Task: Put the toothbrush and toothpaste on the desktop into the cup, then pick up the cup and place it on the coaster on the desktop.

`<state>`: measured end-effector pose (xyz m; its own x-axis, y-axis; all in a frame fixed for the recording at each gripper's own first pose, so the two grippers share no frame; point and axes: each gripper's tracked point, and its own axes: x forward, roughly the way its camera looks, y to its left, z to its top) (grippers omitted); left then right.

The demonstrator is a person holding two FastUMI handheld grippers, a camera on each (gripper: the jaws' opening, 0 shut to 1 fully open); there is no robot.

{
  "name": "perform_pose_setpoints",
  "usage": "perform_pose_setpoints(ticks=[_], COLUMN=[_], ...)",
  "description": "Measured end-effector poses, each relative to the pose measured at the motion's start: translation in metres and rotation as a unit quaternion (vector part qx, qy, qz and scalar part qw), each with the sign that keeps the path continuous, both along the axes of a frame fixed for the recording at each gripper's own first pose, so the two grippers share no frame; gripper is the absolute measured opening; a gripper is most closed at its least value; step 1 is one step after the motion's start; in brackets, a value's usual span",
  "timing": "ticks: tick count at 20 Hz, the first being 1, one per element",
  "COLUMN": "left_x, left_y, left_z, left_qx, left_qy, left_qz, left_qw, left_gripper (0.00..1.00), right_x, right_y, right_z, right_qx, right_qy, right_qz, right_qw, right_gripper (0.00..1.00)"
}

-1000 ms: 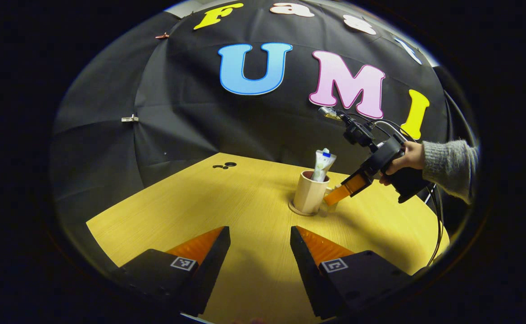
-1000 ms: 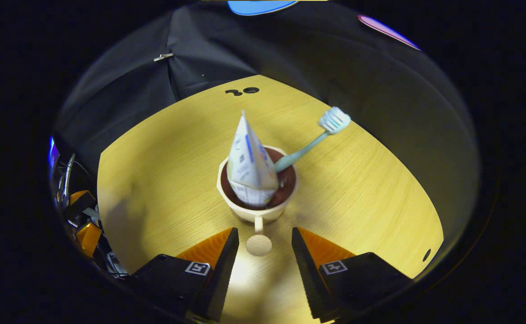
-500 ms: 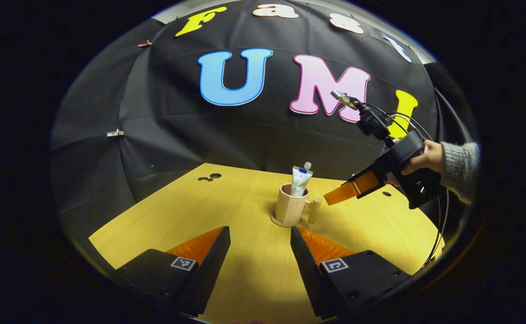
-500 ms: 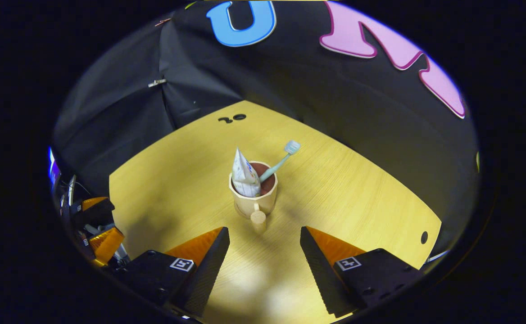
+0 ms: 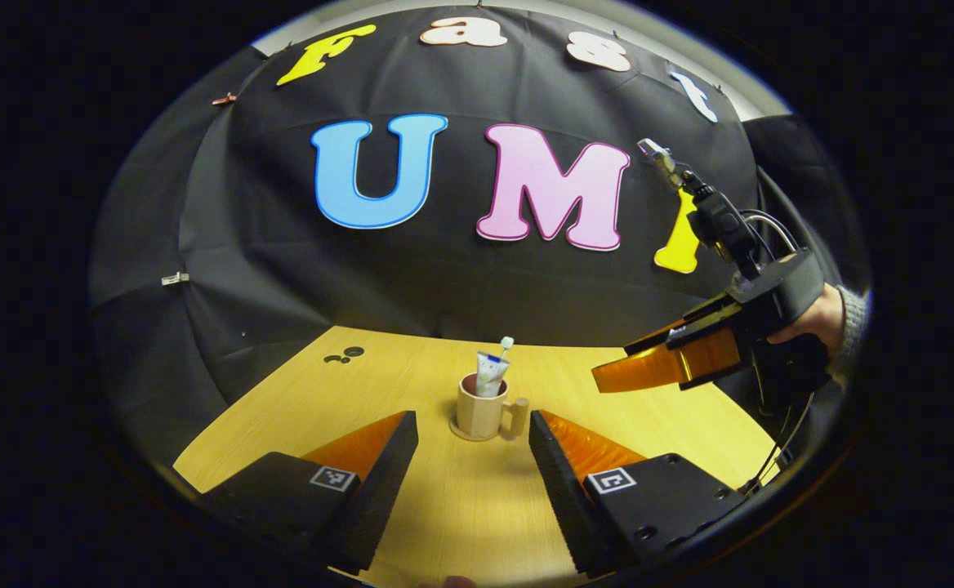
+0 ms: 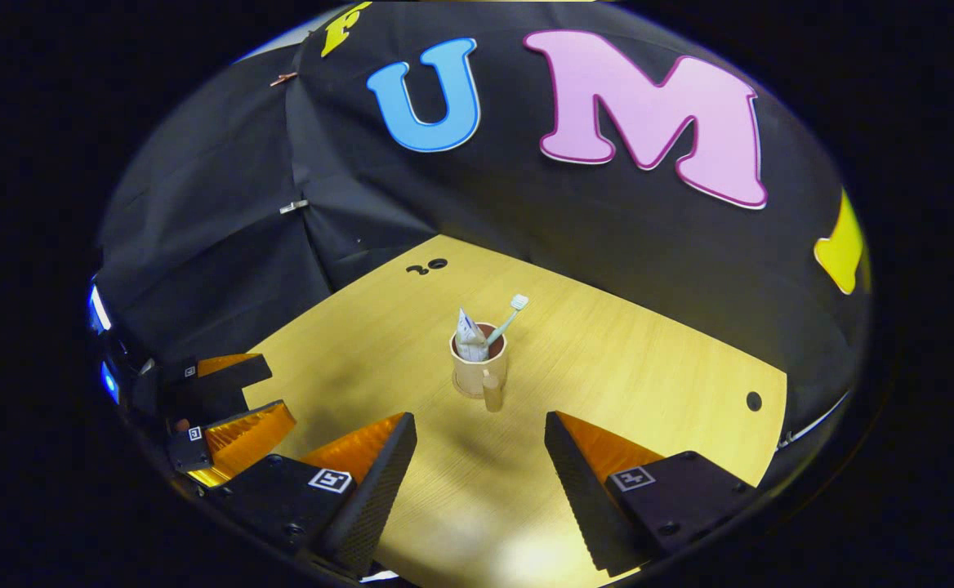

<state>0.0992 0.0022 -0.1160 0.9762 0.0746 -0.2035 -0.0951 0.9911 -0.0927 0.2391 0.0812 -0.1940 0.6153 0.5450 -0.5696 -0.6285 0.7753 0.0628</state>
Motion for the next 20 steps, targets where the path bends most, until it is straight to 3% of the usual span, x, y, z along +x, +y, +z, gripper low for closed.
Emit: perform_pose_setpoints(ticks=[8, 11, 20], left_x=[0.002, -0.003, -0.017], left_y=[-0.033, -0.048, -0.077], left_z=[0.050, 0.066, 0.091], left_qx=[0.030, 0.050, 0.073], left_qy=[-0.033, -0.051, -0.069], left_qz=[-0.050, -0.066, -0.098], left_qw=[0.998, 0.995, 0.990], left_gripper=[0.88, 0.93, 0.94], right_x=[-0.011, -0.009, -0.018], right_y=[-0.007, -0.007, -0.014], right_z=[0.027, 0.036, 0.054], right_qx=[0.041, 0.054, 0.081], right_qy=[-0.063, -0.089, -0.129], right_qz=[-0.044, -0.051, -0.067], right_qw=[0.996, 0.993, 0.986], right_gripper=[0.97, 0.97, 0.97])
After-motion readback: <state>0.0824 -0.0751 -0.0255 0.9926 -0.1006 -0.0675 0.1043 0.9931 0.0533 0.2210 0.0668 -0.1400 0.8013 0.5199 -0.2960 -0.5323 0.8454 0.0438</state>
